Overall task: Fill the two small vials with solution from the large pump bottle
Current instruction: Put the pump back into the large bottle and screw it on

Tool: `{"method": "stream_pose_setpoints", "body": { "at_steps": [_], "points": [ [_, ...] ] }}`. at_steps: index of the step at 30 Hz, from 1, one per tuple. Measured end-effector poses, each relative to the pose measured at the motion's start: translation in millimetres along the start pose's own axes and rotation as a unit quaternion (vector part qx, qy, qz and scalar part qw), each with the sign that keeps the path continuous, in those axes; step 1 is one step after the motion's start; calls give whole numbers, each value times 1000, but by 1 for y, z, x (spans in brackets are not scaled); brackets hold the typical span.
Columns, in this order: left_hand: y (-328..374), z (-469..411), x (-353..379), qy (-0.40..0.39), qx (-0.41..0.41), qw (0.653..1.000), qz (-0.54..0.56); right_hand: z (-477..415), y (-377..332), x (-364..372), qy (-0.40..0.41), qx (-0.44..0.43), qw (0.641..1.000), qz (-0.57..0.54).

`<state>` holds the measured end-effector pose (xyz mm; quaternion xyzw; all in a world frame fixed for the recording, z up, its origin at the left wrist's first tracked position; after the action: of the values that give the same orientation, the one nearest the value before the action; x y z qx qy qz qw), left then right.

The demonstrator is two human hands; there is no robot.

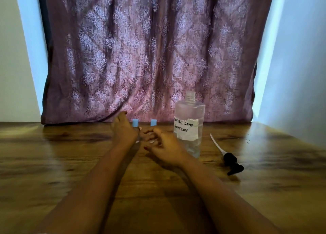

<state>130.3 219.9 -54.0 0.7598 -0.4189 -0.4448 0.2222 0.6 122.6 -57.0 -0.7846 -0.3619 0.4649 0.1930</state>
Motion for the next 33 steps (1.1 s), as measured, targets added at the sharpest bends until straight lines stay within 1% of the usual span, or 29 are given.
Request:
{"method": "stream_pose_setpoints", "body": {
  "at_steps": [1, 2, 3, 4, 5, 6, 7, 8, 9, 10, 11, 12, 14, 15, 17, 19, 20, 22, 23, 24, 25, 26, 27, 28, 30, 31, 33],
  "points": [
    [14, 6, -12, 33, 29, 999, 22, 1, -14, -14, 38, -37, 999, -7],
    [30, 14, -20, 56, 60, 995, 49, 6, -24, -35, 93, -70, 993, -27],
    [45, 22, -24, 66, 90, 991, 75, 12, -29, -60, 164, -92, 981, -50],
    [62, 33, -26, 64, 119, 985, 103, 22, -28, -88, 246, -101, 961, -72],
    [76, 46, -23, 50, 141, 980, 129, 37, -20, -117, 331, -81, 937, -70],
    [87, 59, -17, 26, 157, 977, 145, 51, -5, -143, 406, -41, 912, -42],
    [97, 74, -8, -4, 165, 976, 144, 66, 14, -163, 454, 34, 890, 25],
    [103, 88, 3, -33, 174, 974, 139, 76, 38, -177, 454, 146, 871, 119],
    [107, 100, 14, -57, 180, 972, 137, 83, 64, -180, 401, 269, 849, 214],
    [110, 109, 22, -76, 188, 970, 133, 89, 87, -176, 317, 368, 829, 277],
    [110, 115, 29, -86, 197, 968, 128, 94, 103, -168, 244, 431, 813, 306],
    [109, 118, 34, -93, 200, 968, 122, 97, 114, -160, 194, 466, 804, 315],
    [102, 117, 39, -112, 185, 967, 135, 98, 123, -147, 139, 491, 798, 321],
    [97, 113, 42, -121, 175, 966, 144, 95, 126, -143, 127, 490, 799, 324],
    [90, 111, 44, -138, 159, 966, 151, 91, 126, -143, 133, 476, 807, 323],
    [86, 108, 46, -150, 144, 965, 158, 87, 123, -147, 158, 458, 817, 312],
    [85, 106, 47, -153, 136, 965, 164, 84, 118, -152, 184, 439, 828, 298],
    [86, 105, 49, -160, 134, 962, 176, 79, 104, -164, 279, 370, 860, 212],
    [86, 106, 49, -163, 137, 960, 181, 80, 97, -168, 334, 334, 871, 133],
    [86, 106, 50, -164, 140, 959, 184, 81, 93, -172, 384, 303, 871, 32],
    [86, 105, 50, -163, 144, 958, 187, 81, 92, -174, 421, 276, 860, -87],
    [85, 105, 50, -163, 145, 958, 188, 81, 92, -172, 440, 247, 836, -217],
    [85, 104, 49, -162, 146, 957, 192, 79, 91, -171, 447, 215, 807, -320],
    [84, 103, 49, -163, 144, 956, 196, 77, 89, -172, 447, 184, 784, -389],
    [83, 102, 48, -167, 138, 954, 205, 74, 81, -176, 439, 113, 761, -465],
    [83, 101, 48, -166, 137, 954, 209, 72, 79, -177, 432, 83, 757, -483],
    [83, 99, 46, -161, 142, 953, 213, 69, 73, -179, 425, 51, 757, -494]
  ]
}}
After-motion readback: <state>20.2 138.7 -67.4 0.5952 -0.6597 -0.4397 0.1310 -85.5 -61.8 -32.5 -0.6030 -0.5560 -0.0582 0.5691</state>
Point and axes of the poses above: each hand's wrist, its own z-axis away from the middle knuckle, its own x-axis out of the palm, y = z × x, the point moved 9 cm from there along -z, towards the middle knuckle, and after that the axes turned 1 degree about -x, right-handed, at the moved point
